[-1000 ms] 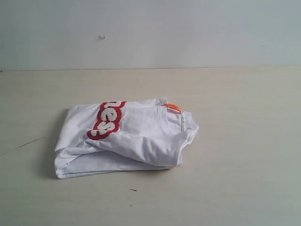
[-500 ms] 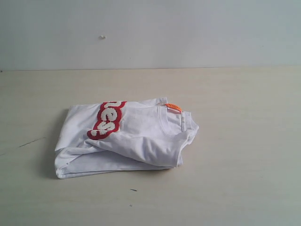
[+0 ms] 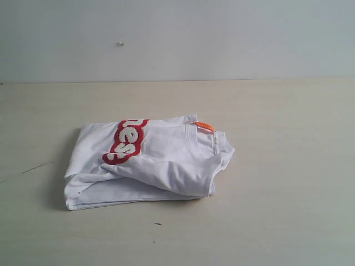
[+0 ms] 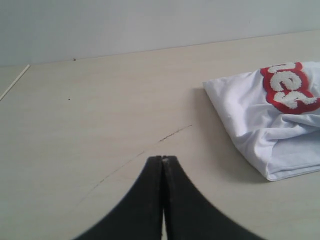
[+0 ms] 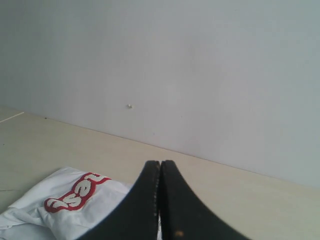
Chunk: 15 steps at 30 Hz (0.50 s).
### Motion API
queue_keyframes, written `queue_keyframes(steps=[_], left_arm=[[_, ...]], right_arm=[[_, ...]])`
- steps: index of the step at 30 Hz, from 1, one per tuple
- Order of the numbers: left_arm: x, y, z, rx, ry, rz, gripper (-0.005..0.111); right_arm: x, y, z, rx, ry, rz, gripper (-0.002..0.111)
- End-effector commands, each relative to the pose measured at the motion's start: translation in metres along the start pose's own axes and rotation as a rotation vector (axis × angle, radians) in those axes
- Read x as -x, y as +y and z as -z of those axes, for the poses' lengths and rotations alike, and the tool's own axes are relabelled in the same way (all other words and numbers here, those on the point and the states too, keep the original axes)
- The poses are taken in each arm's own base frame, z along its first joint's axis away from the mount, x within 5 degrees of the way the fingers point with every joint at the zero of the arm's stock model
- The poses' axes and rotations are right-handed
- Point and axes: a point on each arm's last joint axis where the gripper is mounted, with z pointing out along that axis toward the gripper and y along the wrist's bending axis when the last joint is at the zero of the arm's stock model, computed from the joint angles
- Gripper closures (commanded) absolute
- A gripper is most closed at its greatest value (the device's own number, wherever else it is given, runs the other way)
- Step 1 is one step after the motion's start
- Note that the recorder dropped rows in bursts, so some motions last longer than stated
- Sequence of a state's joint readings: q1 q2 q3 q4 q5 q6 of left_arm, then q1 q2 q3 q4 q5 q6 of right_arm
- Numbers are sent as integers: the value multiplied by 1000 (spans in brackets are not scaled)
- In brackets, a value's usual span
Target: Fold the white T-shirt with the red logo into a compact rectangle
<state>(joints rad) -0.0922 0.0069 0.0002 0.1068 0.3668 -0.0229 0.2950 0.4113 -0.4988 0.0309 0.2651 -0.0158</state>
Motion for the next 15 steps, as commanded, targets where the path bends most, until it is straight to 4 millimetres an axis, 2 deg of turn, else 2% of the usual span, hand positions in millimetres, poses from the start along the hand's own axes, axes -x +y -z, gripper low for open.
queue_keyframes(steps=[1,15], left_arm=[[0,0,1,0,-9,6,107],[0,0,1,0,-9,6,107]], right_arm=[[-1,-1,0,-5,-6,12,108],[-1,0,1,-5,-4,17,108]])
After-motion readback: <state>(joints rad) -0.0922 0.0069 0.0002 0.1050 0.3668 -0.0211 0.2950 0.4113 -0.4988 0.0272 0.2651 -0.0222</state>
